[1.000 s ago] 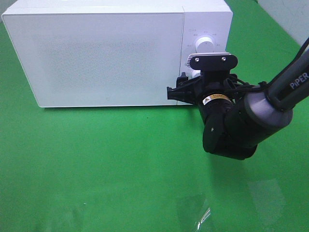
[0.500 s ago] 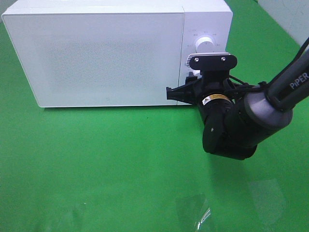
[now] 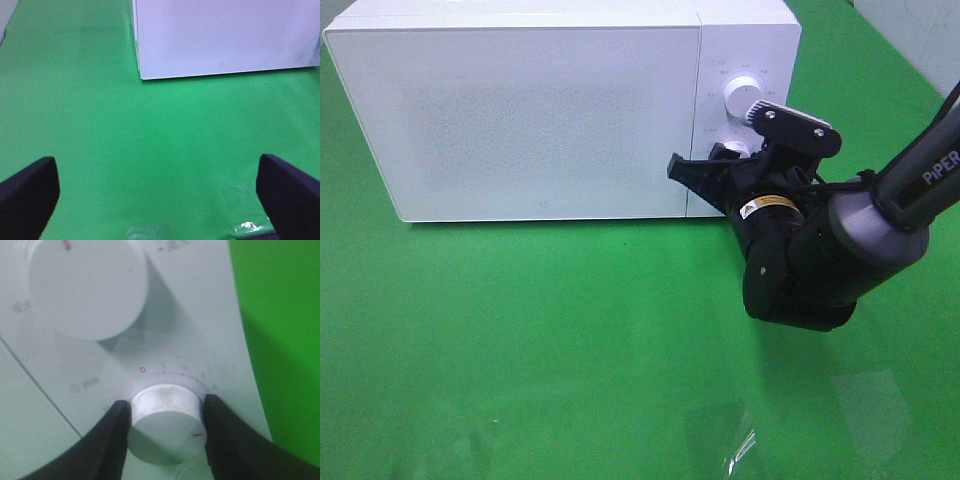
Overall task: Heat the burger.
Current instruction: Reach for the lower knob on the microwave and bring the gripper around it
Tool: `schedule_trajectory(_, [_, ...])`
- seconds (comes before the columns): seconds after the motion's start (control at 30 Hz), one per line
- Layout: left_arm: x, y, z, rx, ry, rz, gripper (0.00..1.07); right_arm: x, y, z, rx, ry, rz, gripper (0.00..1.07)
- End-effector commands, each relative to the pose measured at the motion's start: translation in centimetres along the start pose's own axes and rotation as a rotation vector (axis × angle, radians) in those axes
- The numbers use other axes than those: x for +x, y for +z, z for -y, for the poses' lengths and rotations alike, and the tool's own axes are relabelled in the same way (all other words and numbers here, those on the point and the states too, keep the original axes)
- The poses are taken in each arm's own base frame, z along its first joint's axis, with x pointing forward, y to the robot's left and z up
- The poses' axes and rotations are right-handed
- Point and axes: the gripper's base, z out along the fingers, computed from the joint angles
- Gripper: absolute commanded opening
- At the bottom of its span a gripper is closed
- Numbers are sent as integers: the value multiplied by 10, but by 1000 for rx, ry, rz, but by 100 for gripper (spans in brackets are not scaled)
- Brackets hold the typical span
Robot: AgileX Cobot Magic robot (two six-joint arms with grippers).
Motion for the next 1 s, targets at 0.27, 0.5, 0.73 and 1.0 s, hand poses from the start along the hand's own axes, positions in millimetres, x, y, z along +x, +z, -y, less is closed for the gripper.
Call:
schedule_trajectory(0.27, [1, -2, 0, -2, 1, 30, 100, -9, 2, -24, -245, 800, -24, 0])
schedule_trajectory(0.5, [1, -2, 0, -2, 1, 30, 100, -8, 2, -26, -264, 1013, -69, 1])
schedule_trajectory(0.73, [1, -2, 0, -2, 1, 30, 100, -12, 1, -29, -319, 1148, -68, 1])
schedule_trajectory(1.0, [1, -2, 0, -2, 1, 30, 100, -14, 0, -30, -333, 1136, -54, 3])
